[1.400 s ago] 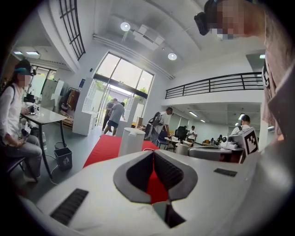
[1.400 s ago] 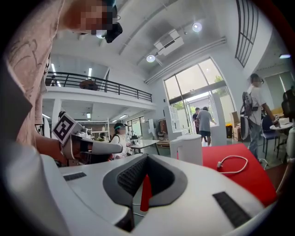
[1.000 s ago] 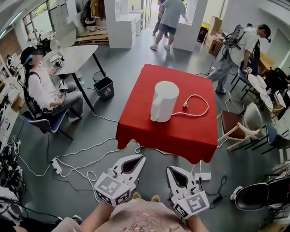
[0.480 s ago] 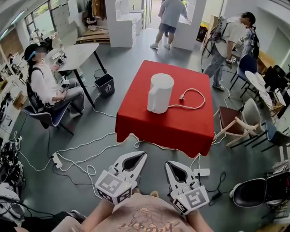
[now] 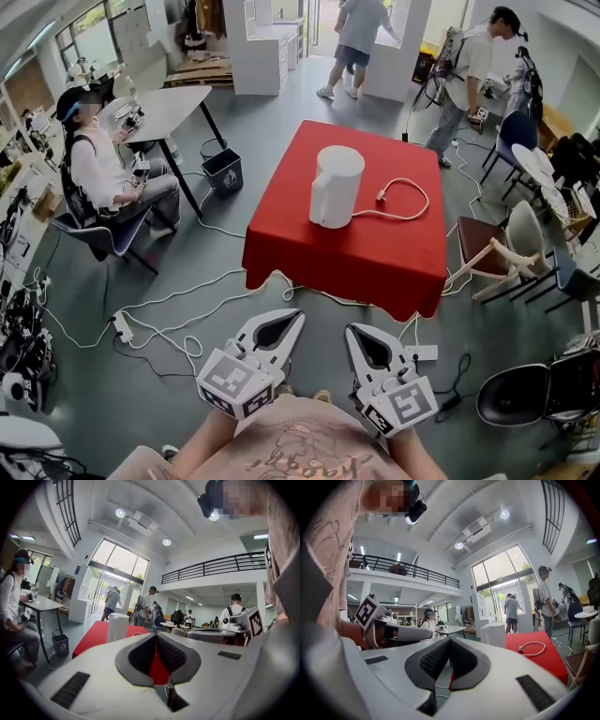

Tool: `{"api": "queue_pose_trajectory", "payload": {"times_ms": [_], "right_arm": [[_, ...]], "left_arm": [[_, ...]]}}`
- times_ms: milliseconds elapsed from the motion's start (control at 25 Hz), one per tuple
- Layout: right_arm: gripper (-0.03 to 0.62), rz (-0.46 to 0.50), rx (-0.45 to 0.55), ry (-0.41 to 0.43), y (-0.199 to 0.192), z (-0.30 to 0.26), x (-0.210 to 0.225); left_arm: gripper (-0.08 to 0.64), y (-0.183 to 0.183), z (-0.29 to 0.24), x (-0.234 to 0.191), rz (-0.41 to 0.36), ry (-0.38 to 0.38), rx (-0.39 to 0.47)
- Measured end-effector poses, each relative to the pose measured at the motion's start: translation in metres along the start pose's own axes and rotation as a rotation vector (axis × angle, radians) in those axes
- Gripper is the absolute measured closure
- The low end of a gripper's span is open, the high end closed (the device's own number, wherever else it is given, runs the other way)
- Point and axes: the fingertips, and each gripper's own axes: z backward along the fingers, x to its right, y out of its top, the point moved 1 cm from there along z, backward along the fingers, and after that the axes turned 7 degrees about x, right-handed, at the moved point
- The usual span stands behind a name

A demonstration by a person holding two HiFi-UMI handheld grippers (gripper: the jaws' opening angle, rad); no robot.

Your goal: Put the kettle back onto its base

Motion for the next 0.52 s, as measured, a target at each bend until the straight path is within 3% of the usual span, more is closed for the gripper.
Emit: {"api": "queue_pose_trajectory", "payload": {"times_ms": [520], "right_arm": [[0.591,-0.012,0.002,0.012,-0.006,-0.013,0.0]], "left_arm": [[0.572,-0.008,-0.002,-0.008,0.012,-0.012,-0.011]]}}
